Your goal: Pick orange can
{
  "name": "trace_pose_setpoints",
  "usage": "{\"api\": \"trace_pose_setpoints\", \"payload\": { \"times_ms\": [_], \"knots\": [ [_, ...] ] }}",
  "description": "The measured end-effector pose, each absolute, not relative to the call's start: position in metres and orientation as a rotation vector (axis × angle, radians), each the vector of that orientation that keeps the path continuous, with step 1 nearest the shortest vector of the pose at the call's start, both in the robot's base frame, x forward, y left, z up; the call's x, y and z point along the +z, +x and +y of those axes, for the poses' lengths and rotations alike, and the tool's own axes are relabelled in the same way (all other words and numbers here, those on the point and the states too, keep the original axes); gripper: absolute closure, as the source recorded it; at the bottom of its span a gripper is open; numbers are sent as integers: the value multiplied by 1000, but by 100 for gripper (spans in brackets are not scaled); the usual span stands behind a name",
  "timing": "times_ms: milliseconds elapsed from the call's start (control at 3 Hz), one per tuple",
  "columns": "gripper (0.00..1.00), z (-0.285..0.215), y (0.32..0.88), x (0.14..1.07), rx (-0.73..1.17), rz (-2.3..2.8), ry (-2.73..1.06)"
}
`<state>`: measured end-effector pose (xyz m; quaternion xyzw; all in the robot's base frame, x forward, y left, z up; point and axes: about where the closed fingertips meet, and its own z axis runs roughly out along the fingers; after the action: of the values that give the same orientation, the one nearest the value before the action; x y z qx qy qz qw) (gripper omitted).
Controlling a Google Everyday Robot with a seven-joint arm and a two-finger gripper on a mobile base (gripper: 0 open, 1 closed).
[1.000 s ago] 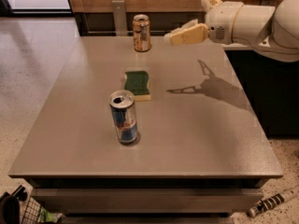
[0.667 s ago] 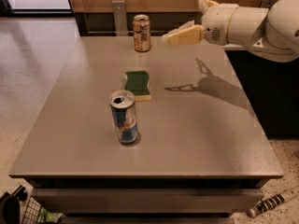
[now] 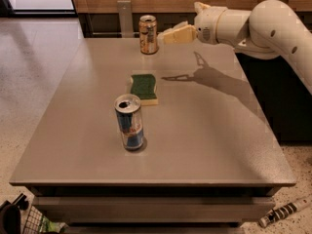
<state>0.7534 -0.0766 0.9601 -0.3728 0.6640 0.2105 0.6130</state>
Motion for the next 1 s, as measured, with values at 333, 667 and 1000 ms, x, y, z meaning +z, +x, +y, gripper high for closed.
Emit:
{"api": "trace_pose_setpoints", "payload": {
  "times_ms": [333, 667, 1000],
  "knots": [
    [0, -61, 783, 949, 529, 1518, -826],
    [0, -50, 804, 940, 573, 1502, -800],
    [0, -35, 820, 935, 614, 1488, -787]
  ]
}}
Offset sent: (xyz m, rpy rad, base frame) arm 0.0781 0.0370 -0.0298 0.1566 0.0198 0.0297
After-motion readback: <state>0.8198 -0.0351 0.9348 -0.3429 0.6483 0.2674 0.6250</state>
